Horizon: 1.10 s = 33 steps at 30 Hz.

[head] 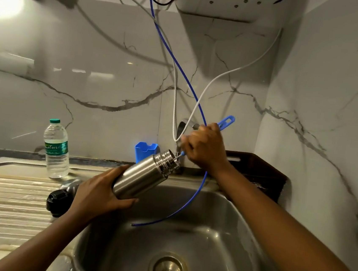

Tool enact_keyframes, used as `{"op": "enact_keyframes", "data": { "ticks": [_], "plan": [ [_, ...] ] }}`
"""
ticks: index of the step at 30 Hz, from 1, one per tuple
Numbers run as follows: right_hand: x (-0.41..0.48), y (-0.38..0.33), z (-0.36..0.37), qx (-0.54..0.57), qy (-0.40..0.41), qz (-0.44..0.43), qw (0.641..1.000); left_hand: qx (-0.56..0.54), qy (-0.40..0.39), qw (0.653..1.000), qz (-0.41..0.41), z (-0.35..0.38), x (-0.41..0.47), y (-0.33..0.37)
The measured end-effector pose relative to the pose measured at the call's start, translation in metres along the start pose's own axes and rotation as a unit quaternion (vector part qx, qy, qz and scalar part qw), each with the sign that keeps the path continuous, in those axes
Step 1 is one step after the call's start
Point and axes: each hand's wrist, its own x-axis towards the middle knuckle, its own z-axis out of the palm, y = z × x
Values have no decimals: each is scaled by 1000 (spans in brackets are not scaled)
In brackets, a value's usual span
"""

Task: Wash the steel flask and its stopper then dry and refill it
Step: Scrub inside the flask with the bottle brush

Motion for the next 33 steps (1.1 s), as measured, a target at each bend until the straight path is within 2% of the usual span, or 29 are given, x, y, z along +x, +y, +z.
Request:
{"op": "enact_keyframes", "data": {
  "ticks": [3, 6, 8, 11, 14, 18, 21, 23, 26, 29, 33],
  "plan": [
    [15, 51, -12, 9, 13, 85, 996, 0, 8, 1000, -9, -3, 1, -5],
    [19, 57, -16, 22, 28, 153, 988, -3, 10, 1000, -20, -3, 1, -4],
    [18, 34, -13, 21, 47, 122, 991, 2, 7, 1000, -17, -2, 1, -3],
    [9, -13, -2, 13, 23, 17, 1000, -14, -5, 1000, -4, 2, 1, 0],
    [15, -1, -5, -15, 16, -30, 999, -23, 0, 1000, -11, 0, 0, -1],
    [31, 61, -22, -1, 25, 93, 995, -31, 5, 999, -20, -4, 0, -5],
    [29, 54, -19, 6, 53, 140, 989, -21, 7, 999, -25, -2, 0, -5],
    [27, 32, -17, 9, 65, 98, 993, -13, 9, 1000, -17, -2, 1, -6],
    [14, -8, -5, 12, 15, 12, 1000, -23, 6, 1000, -4, 0, 0, 1],
    [16, 3, -5, -17, -9, -34, 999, -26, 10, 1000, -5, -1, 0, -1],
    [32, 61, -20, 23, 11, 119, 993, -24, 11, 999, -22, -2, 1, -8]
  ]
}}
